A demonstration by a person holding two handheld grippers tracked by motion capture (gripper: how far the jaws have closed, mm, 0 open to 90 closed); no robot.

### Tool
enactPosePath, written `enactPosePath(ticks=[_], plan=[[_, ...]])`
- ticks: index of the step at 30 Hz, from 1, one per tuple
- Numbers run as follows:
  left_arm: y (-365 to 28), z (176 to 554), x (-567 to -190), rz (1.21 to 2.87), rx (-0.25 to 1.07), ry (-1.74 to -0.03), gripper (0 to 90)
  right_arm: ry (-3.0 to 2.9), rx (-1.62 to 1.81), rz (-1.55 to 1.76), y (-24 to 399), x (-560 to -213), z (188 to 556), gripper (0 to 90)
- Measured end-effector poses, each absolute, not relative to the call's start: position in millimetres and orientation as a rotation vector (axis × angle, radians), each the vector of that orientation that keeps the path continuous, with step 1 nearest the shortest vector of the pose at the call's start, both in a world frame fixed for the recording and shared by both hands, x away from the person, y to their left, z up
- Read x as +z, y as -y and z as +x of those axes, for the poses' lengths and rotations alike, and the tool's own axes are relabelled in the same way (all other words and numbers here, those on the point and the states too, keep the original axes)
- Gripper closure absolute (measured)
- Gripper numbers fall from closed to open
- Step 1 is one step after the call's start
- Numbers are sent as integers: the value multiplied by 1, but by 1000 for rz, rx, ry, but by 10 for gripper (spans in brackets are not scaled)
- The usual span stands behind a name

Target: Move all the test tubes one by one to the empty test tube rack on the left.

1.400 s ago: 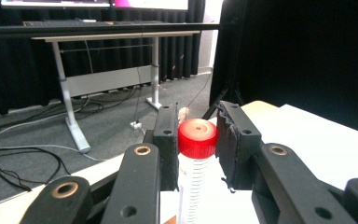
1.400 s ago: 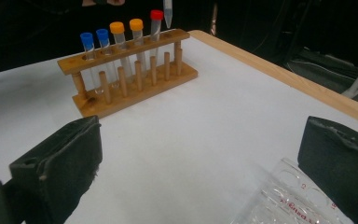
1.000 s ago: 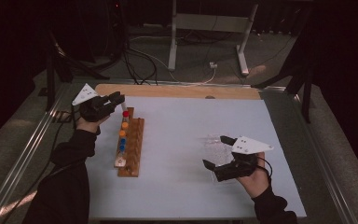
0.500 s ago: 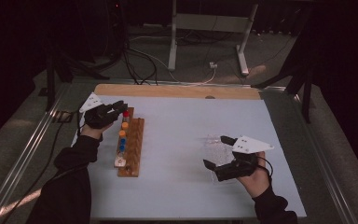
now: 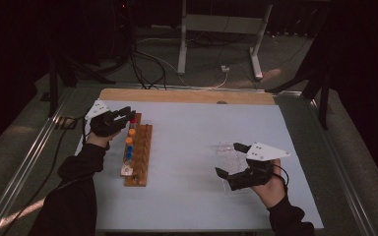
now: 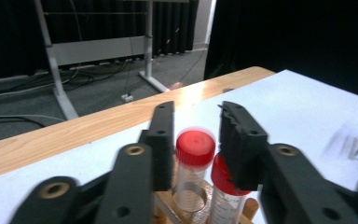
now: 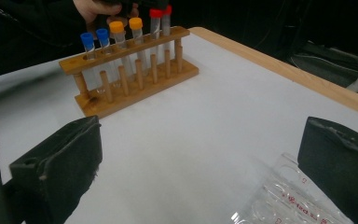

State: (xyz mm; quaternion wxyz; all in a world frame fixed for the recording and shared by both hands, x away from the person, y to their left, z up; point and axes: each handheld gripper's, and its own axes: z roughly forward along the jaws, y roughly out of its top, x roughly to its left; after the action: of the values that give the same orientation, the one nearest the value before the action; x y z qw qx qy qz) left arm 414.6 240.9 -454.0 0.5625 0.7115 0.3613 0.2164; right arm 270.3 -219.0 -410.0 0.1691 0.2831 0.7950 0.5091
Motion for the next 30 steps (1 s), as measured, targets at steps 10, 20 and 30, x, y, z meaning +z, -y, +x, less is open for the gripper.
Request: enactPosePath(ticks=[10,20,30], plan=[[-262,402,-419,1586,465,-856,95,-2258,1443,807,220,-409,270,0],[-275,365,-403,1619,460,-793,6,-2254,1437,802,219,-408,269,0],[-286,326,-421,1644,425,-764,6,-2254,1438,801,219,-407,268,0]])
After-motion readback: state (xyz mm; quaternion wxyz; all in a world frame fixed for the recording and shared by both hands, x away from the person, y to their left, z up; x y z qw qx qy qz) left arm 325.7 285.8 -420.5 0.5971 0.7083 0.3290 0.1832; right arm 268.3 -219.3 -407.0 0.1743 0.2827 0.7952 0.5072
